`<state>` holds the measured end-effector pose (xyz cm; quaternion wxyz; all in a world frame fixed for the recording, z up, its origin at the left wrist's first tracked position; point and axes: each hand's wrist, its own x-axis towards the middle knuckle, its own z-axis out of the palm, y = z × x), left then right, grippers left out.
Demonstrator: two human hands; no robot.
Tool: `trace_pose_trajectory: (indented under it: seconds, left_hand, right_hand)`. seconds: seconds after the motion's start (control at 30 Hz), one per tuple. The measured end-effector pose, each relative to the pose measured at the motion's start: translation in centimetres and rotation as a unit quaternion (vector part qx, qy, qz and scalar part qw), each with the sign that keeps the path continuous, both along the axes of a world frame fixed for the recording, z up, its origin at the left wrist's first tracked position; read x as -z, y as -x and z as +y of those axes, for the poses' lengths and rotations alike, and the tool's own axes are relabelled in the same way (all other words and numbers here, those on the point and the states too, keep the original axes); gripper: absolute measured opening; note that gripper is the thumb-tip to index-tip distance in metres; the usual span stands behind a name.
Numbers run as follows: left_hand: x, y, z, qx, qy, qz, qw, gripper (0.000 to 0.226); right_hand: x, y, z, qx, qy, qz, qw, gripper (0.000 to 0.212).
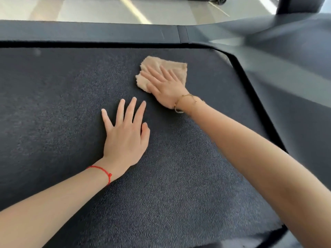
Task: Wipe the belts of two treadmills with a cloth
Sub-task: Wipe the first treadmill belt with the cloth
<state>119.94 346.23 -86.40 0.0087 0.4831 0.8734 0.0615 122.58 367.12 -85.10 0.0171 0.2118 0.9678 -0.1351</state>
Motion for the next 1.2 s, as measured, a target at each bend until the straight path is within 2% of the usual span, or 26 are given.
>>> trace_pose_trajectory:
  seconds: [0.1, 0.27, 0.37, 0.43, 0.53, 0.63, 0.7, 0.8, 0.87, 1.0, 1.2]
  left_hand:
    - [0.0, -0.1, 0.0, -0.002, 0.005, 0.003, 1.0, 0.065]
    - [0.0, -0.2, 0.1, -0.006, 0.009, 0.008, 1.0, 0.064]
    - [0.0, -0.2, 0.2, -0.01, 0.011, 0.009, 1.0, 0.064]
    - [-0.1, -0.3, 0.3, -0.007, 0.014, 0.008, 1.0, 0.065]
    - [-0.2, -0.2, 0.3, -0.007, 0.011, 0.006, 1.0, 0.065]
    - [-0.2, -0.3, 0.2, -0.005, 0.007, 0.002, 1.0, 0.065]
    - [-0.2, -0.3, 0.1, -0.004, 0.001, -0.002, 1.0, 0.065]
    - [-0.2, -0.3, 0.1, -0.004, -0.011, -0.01, 1.0, 0.066]
    - [-0.1, -0.3, 0.2, -0.004, -0.019, -0.013, 1.0, 0.067]
    - [0.0, -0.3, 0.2, -0.005, -0.034, -0.019, 0.999, 0.062]
    - [0.4, -0.2, 0.2, -0.002, -0.059, -0.027, 0.998, 0.057]
  right_hand:
    - [0.1, -2.6, 3.0, 0.02, -0.018, 0.022, 0.999, 0.049]
    - [-0.6, -3.4, 12.1, 0.193, -0.039, -0.014, 0.98, 0.052]
    - [-0.5, -1.3, 13.5, 0.254, -0.024, -0.007, 0.967, 0.054]
    - [-0.5, 0.1, 12.3, 0.241, -0.016, -0.011, 0.97, 0.054]
    - [-0.4, 0.5, 9.1, 0.138, -0.018, -0.01, 0.99, 0.052]
    - [0.0, -2.6, 7.9, 0.063, -0.018, -0.001, 0.998, 0.05]
    - [0.0, -5.5, 9.4, 0.093, -0.029, 0.001, 0.995, 0.05]
    - [-0.8, -9.4, 12.0, 0.203, -0.03, -0.021, 0.979, 0.052]
    - [-0.9, -10.7, 11.7, 0.226, -0.023, -0.028, 0.973, 0.053]
    - [-0.7, -13.0, 6.9, 0.222, 0.0, -0.01, 0.975, 0.05]
    - [-0.5, -19.6, -4.9, 0.156, -0.006, 0.019, 0.988, 0.051]
